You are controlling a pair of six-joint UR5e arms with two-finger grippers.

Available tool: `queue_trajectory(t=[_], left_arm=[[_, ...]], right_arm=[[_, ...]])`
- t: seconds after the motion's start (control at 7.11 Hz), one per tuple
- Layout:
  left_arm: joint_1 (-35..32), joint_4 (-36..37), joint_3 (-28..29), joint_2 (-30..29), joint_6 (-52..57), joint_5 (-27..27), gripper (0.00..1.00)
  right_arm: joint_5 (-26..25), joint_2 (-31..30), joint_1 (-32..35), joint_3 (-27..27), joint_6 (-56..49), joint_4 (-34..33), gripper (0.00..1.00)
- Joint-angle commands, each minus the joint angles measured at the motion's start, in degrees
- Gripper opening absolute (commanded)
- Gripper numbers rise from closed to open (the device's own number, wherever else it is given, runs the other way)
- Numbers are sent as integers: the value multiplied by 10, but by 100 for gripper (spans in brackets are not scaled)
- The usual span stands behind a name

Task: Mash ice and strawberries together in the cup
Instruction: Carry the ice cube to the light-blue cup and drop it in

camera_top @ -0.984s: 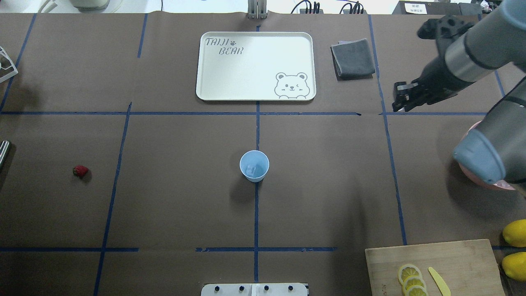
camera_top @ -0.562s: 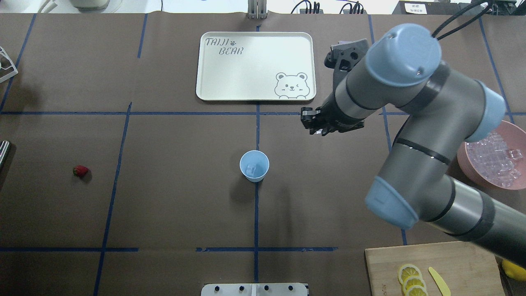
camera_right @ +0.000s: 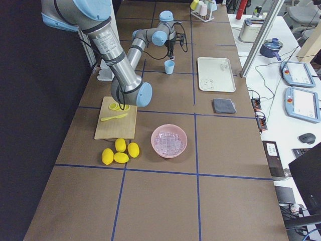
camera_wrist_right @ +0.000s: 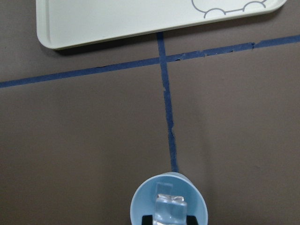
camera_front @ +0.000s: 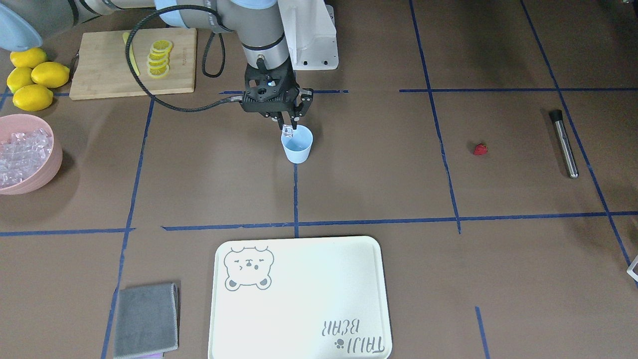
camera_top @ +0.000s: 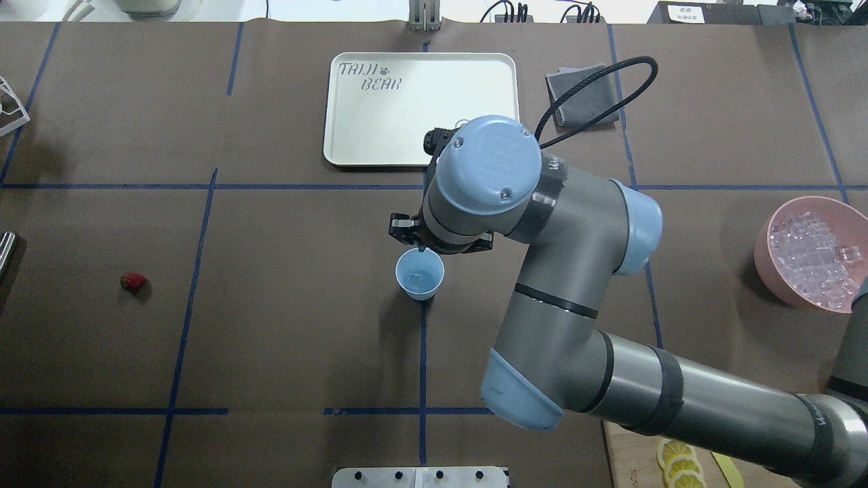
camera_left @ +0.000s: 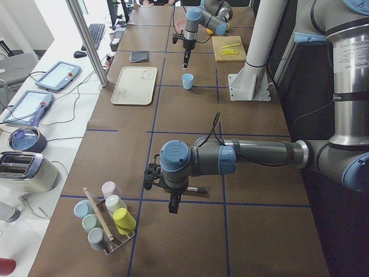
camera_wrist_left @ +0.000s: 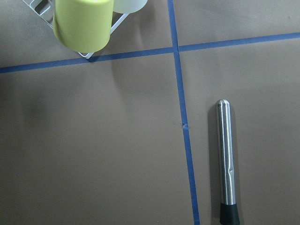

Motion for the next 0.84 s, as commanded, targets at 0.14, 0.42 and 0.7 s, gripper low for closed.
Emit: queue_trajectory(t=[0.14,0.42,0.7], left_arm=[[0,-1,1,0,0,-1,100],[0,-1,-1,-1,0,-1,100],[0,-1,-2,-1,0,0,100]], right_arm=[[-19,2,-23,-25,5,0,9],[-45,-4,-34,-25,1,0,99],[-46,-3,-35,-23,0,1,99]])
